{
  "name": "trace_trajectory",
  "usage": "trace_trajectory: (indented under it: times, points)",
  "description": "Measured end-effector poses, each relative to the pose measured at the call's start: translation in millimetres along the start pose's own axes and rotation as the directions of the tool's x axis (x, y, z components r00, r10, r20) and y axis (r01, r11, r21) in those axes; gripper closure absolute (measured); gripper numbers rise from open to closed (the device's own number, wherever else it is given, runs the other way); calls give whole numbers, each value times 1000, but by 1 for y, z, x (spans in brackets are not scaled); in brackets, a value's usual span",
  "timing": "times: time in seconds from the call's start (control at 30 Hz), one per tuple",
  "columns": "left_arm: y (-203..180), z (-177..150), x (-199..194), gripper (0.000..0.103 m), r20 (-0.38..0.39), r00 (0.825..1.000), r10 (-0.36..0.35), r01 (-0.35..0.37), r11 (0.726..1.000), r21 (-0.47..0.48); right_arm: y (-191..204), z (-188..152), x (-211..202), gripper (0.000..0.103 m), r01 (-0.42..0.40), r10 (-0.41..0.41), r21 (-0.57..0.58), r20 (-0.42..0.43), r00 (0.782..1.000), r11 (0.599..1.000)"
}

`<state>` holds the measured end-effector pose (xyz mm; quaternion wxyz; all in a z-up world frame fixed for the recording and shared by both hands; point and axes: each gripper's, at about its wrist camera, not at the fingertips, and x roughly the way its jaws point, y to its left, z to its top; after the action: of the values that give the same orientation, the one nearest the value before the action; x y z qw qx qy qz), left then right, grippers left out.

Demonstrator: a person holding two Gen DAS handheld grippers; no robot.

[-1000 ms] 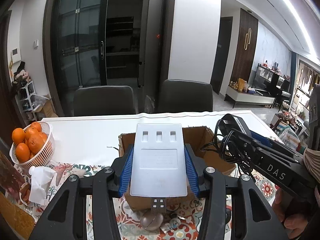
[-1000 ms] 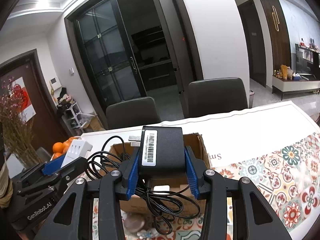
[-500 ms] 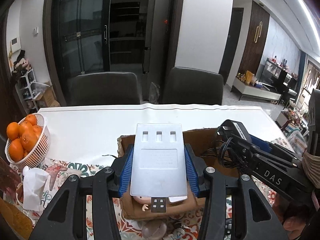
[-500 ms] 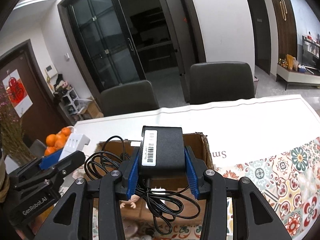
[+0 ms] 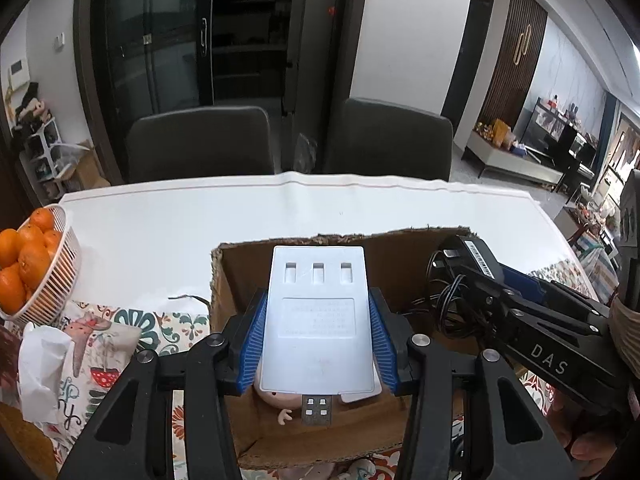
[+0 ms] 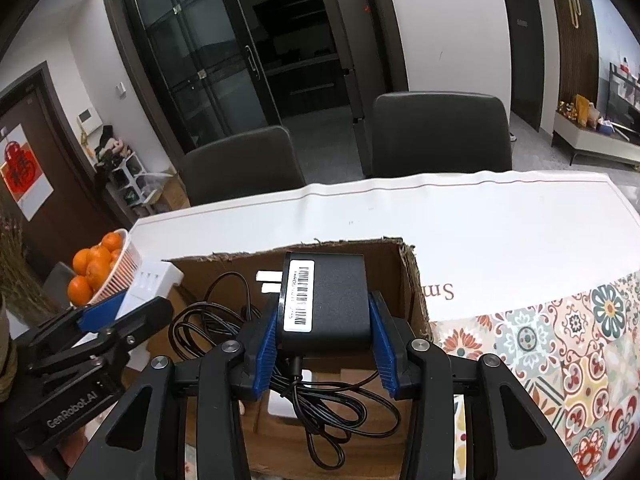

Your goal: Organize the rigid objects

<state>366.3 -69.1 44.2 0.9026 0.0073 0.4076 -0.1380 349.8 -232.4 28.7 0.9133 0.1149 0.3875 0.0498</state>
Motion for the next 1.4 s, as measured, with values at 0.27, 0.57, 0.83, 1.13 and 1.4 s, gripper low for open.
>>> trace_trajectory:
  times: [0.27,0.57,0.83,1.13,1.4]
  points:
    - [-2,-2,-2,40,-2,1000,9,-9,1000,-5,-4,0,-4,53,14,-14,26,9,1000,1000]
    - [-5,-17,-30,38,39,998,56,-56,998,7,2,-9,-34,48,74,-73,-14,81,994,997]
    - [-11,-27,-63,38,91,993,74,-76,997,16,8,-19,-68,44,82,-76,-35,146,986,996]
    - [-19,-46,-100,37,150,987,62,-67,998,23,14,-33,-111,41,99,-87,-43,235,968,994]
    - [-32,-74,-127,35,188,981,48,-54,998,30,17,-57,-146,37,111,-87,-63,294,952,992]
